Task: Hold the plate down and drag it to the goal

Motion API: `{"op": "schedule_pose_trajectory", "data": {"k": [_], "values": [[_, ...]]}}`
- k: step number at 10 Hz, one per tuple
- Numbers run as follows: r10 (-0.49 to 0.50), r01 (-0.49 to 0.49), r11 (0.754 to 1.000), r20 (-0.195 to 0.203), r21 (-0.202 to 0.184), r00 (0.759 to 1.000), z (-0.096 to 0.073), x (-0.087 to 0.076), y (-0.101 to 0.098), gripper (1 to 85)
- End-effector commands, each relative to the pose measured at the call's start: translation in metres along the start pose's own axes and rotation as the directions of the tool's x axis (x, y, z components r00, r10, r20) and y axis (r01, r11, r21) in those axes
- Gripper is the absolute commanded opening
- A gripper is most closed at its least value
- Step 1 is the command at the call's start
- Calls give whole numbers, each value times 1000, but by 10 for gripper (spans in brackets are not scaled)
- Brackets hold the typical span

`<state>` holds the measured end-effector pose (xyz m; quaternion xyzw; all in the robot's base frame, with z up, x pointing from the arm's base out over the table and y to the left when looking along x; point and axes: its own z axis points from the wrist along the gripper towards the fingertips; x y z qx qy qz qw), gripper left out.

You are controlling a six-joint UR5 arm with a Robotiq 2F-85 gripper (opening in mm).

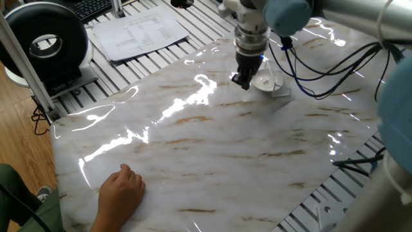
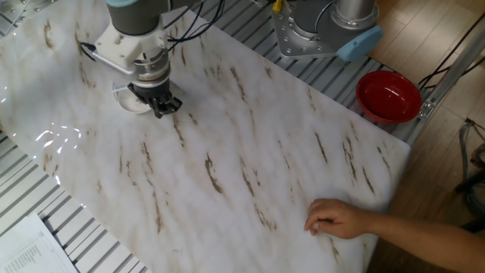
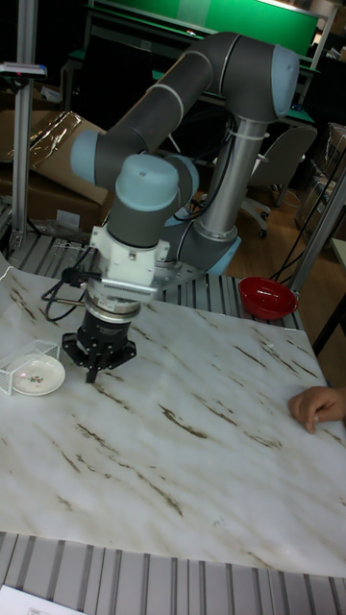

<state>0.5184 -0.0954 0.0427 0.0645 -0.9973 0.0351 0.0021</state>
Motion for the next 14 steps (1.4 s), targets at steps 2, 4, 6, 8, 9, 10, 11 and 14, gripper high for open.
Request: {"op": "schedule_pose_trajectory", "data": {"k": [2, 4, 6, 8, 9, 10, 11, 14], "values": [[44, -44, 999, 28, -21, 999, -27, -13, 34, 13], [-51, 54, 998, 104, -27, 993, -28, -32, 37, 13], [-122, 133, 990, 207, -44, 971, -32, -57, 47, 13], [-127, 144, 987, 211, -67, 969, -41, -54, 53, 13], [-105, 115, 992, 142, -60, 984, -74, -24, 53, 13], [-63, 68, 996, 87, -52, 994, -104, -2, 59, 13], [-15, 16, 999, 52, -29, 999, -129, 10, 68, 13], [123, -123, 992, -1, -7, 992, -167, 14, 107, 13]]}}
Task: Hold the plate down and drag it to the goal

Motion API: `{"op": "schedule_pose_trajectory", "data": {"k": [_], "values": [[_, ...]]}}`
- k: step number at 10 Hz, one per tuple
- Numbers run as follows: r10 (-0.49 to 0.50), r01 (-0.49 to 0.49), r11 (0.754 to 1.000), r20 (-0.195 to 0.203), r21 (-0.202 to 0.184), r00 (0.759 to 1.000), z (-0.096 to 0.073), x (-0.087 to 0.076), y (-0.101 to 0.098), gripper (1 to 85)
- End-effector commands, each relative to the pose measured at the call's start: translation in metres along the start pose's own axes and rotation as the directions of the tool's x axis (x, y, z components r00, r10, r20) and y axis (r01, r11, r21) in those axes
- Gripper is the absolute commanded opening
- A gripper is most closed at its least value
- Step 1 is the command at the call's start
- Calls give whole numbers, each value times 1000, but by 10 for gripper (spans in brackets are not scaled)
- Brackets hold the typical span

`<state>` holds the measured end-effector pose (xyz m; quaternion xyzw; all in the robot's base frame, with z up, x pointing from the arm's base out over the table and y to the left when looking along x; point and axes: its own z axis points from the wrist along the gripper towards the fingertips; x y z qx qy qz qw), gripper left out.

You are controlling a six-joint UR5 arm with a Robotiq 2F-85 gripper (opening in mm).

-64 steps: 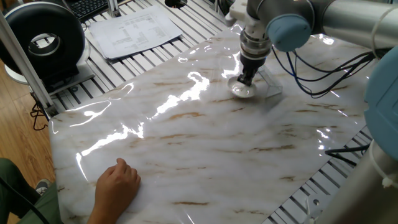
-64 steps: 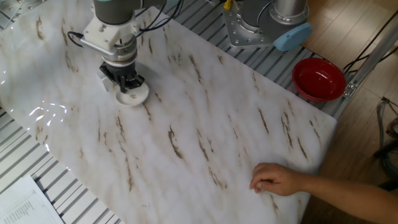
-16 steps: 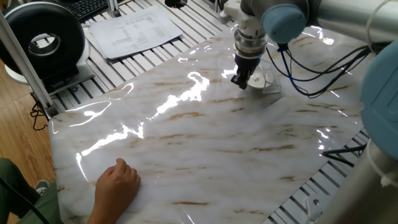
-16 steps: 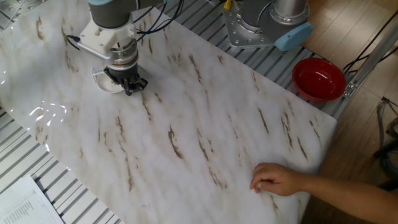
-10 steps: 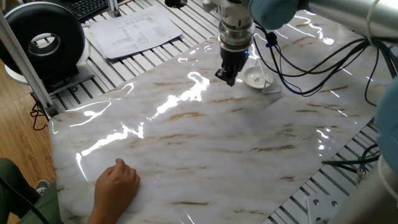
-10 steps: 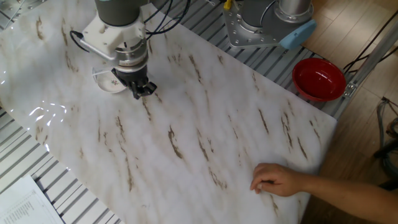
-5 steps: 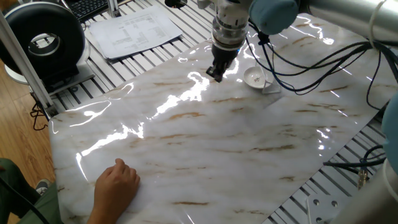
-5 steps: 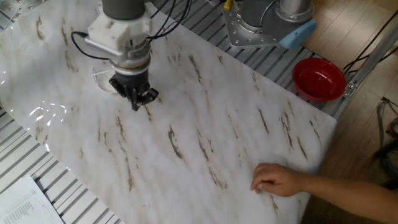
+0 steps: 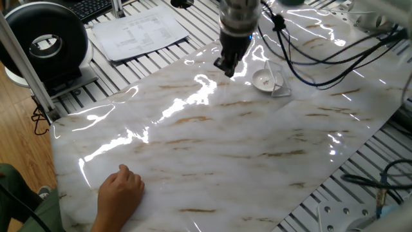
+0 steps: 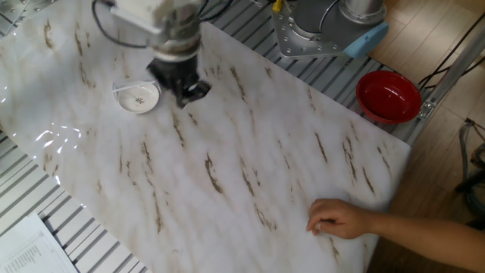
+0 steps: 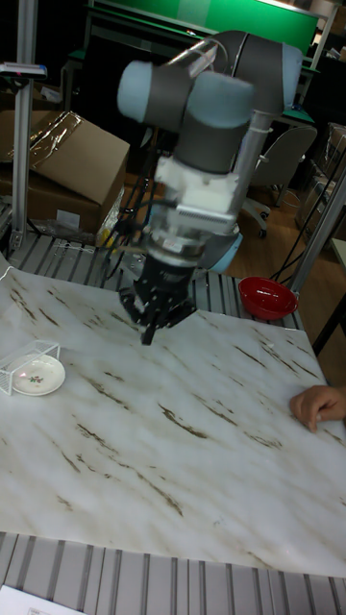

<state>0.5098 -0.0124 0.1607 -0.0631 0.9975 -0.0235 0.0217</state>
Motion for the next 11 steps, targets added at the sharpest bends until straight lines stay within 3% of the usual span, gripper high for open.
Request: {"op": "schedule_pose_trajectory", "data": {"k": [1, 3, 4, 5, 7, 11], "values": [[198, -199, 980, -19, -10, 980, -41, -7, 47, 13], [257, -258, 966, -25, -27, 966, -33, -17, 50, 13], [233, -233, 972, -24, -10, 972, -31, -14, 38, 13], [232, -233, 971, -31, -48, 972, -27, -11, 41, 13], [202, -204, 976, -43, -74, 979, -17, -3, 39, 13], [171, -173, 984, -47, -43, 984, -13, -2, 33, 13]]}}
